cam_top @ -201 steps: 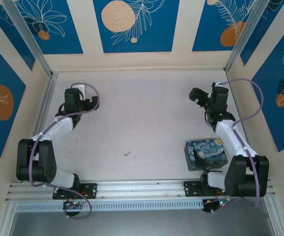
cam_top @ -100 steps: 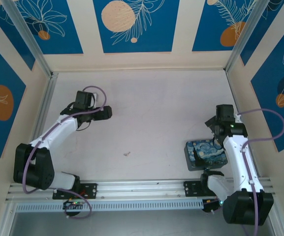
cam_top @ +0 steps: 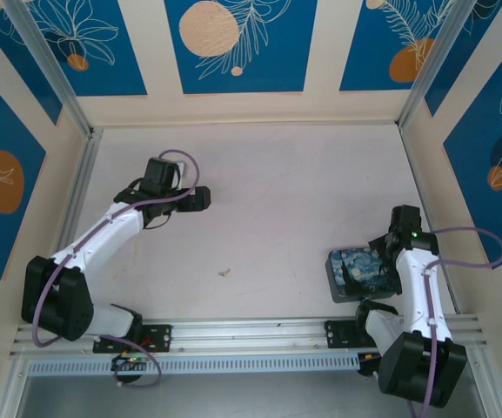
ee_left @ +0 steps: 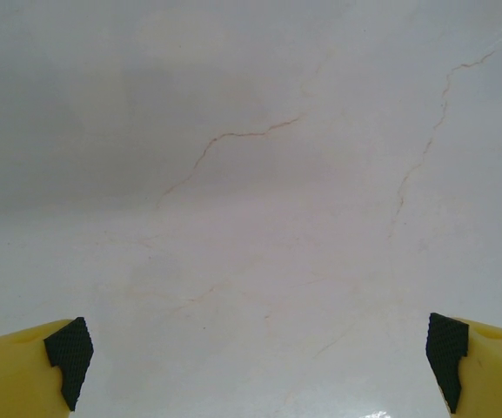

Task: Unlock a padlock with a key

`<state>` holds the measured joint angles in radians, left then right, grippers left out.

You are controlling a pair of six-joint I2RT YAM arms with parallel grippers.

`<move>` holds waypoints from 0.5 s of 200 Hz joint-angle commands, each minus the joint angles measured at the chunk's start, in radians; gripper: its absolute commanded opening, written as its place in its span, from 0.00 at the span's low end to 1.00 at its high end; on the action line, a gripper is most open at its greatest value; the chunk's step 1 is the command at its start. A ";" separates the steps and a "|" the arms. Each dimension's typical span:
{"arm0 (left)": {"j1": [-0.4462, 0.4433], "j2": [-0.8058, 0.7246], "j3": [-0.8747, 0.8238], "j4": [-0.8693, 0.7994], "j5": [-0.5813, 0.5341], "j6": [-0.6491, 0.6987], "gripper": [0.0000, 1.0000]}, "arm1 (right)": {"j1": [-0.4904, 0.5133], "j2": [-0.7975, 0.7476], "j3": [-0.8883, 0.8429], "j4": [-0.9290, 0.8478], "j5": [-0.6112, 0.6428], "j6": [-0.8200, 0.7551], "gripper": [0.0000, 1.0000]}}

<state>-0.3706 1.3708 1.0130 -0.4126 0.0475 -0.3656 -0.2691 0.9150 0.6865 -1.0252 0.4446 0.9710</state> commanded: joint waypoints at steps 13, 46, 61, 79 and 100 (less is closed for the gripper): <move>-0.023 0.002 0.031 -0.033 -0.023 -0.018 1.00 | -0.003 -0.032 -0.063 0.058 -0.144 -0.002 0.99; -0.034 -0.007 0.030 -0.037 -0.038 -0.022 1.00 | 0.043 -0.061 -0.130 0.122 -0.236 0.057 0.99; -0.037 -0.012 0.028 -0.040 -0.040 -0.022 1.00 | 0.089 -0.073 -0.154 0.145 -0.261 0.120 0.99; -0.040 -0.018 0.028 -0.043 -0.039 -0.025 1.00 | 0.179 -0.078 -0.165 0.177 -0.264 0.214 1.00; -0.045 -0.019 0.029 -0.047 -0.038 -0.031 1.00 | 0.306 -0.060 -0.157 0.228 -0.224 0.325 1.00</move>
<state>-0.4000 1.3708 1.0130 -0.4358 0.0212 -0.3805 -0.0883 0.8116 0.6128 -0.8791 0.4389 1.0729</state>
